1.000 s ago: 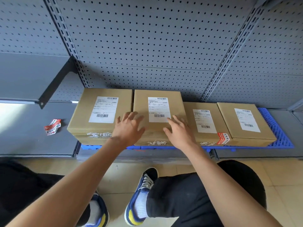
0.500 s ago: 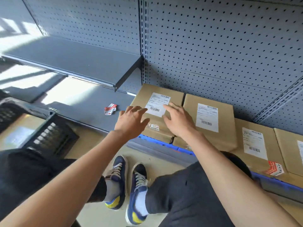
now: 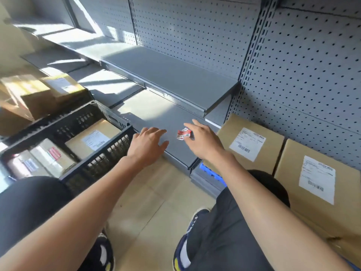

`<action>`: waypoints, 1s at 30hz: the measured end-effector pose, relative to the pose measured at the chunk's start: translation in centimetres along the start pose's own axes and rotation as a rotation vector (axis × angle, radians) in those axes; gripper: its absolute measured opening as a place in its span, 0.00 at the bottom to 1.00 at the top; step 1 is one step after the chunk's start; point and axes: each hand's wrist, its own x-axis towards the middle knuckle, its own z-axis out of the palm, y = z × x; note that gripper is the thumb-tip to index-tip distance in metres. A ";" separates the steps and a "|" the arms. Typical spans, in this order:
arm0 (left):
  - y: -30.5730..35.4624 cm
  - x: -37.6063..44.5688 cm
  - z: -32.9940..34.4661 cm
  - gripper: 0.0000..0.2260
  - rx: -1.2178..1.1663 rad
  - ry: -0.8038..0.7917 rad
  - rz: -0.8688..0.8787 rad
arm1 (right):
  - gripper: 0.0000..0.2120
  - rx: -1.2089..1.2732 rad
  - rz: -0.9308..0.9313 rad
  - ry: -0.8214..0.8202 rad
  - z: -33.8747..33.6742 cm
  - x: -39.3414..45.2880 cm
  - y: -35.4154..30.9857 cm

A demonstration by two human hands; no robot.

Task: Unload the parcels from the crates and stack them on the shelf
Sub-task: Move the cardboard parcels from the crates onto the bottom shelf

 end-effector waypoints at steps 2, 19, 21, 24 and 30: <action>-3.1 -0.6 -0.6 0.22 -0.021 0.015 -0.056 | 0.24 -0.005 -0.051 -0.043 1.4 1.7 -2.7; -24.2 -9.7 -3.2 0.21 -0.189 0.123 -0.529 | 0.26 0.026 -0.380 -0.347 15.2 10.9 -25.2; -26.4 -10.2 -2.7 0.21 -0.213 0.124 -0.586 | 0.26 0.005 -0.397 -0.389 17.3 12.0 -26.2; -29.5 -10.7 -1.7 0.21 -0.247 0.125 -0.682 | 0.26 -0.001 -0.400 -0.445 20.3 13.5 -27.4; -35.2 -10.2 1.0 0.21 -0.280 0.105 -0.776 | 0.28 0.012 -0.384 -0.533 26.2 16.5 -29.4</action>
